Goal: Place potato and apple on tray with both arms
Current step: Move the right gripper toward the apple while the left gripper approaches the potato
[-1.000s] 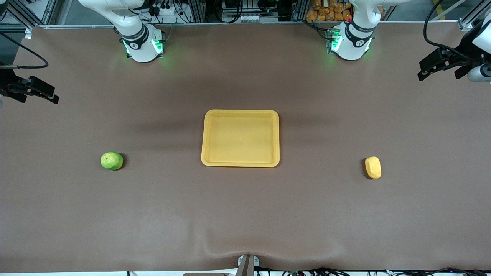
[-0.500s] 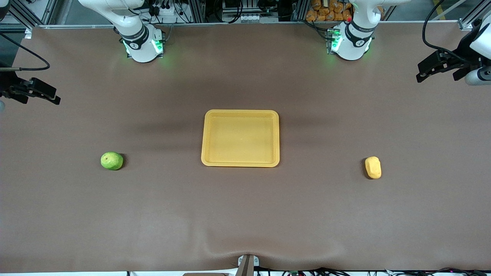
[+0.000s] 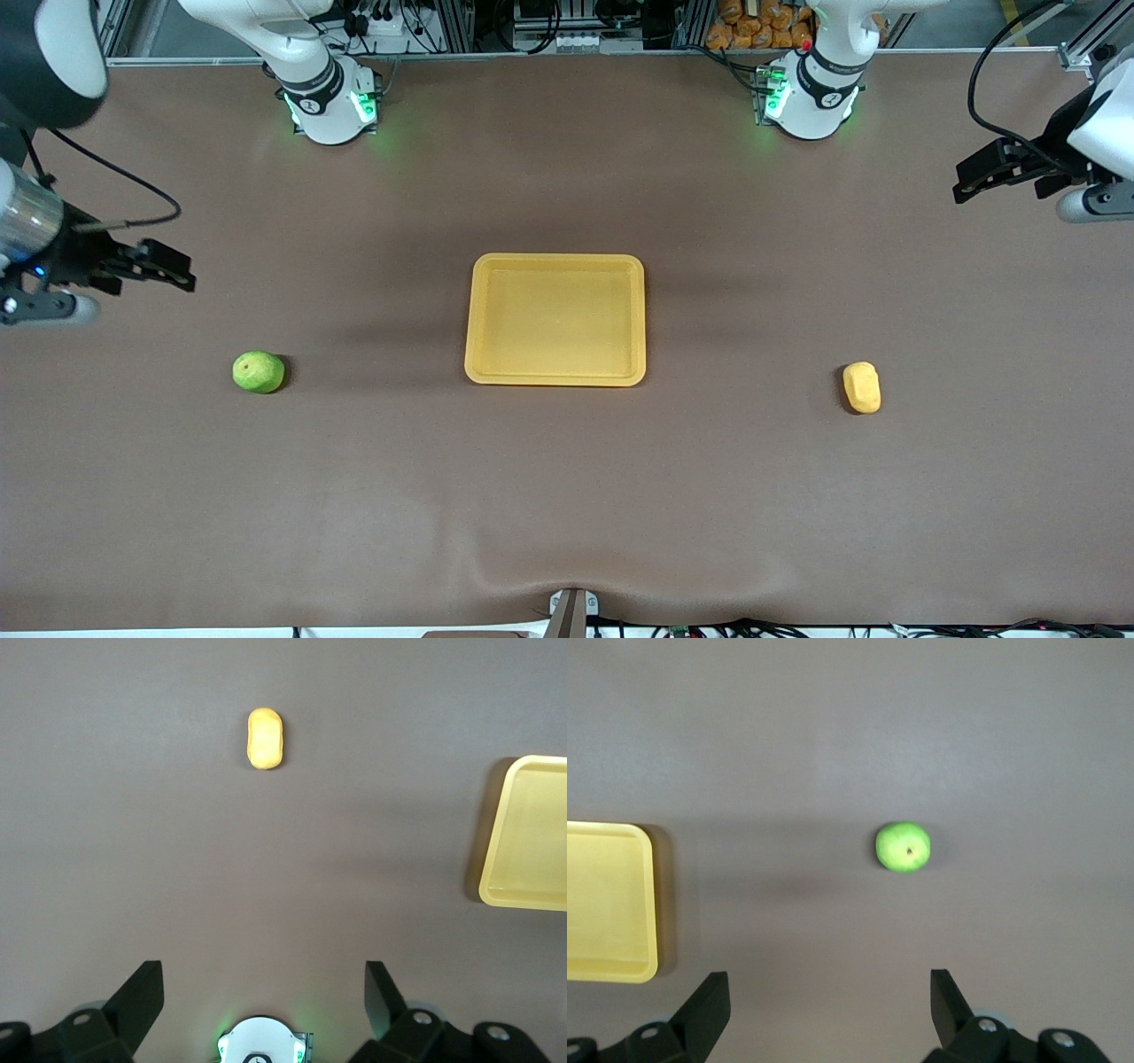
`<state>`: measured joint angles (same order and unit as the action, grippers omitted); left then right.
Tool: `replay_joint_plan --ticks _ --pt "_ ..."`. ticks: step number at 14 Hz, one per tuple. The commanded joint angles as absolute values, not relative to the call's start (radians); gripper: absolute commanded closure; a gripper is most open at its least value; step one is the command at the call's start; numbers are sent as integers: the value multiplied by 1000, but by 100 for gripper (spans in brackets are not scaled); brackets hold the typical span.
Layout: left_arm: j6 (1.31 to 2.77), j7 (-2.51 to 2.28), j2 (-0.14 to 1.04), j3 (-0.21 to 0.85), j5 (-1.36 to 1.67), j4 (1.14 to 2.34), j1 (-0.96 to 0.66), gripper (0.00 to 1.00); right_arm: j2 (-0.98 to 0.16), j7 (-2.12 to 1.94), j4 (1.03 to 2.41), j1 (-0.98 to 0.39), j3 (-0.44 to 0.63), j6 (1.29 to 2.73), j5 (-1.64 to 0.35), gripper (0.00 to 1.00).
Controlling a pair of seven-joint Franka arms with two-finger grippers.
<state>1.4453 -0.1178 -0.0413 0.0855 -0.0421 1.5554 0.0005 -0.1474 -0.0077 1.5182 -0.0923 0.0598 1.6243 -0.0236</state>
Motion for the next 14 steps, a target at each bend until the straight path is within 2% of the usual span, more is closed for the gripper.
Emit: replay_joint_plan --ticks 1,8,14 --pt "1468 -98 -49 84 -32 1584 8 0 -172 -9 1470 -86 67 1655 -28 0" --pt "1607 -100 -52 84 -52 1701 8 0 -186 0 1471 -94 67 1687 -28 0" --pt "1771 -100 -57 84 -78 1851 8 0 -189 -5 1474 -92 67 1681 -28 0"
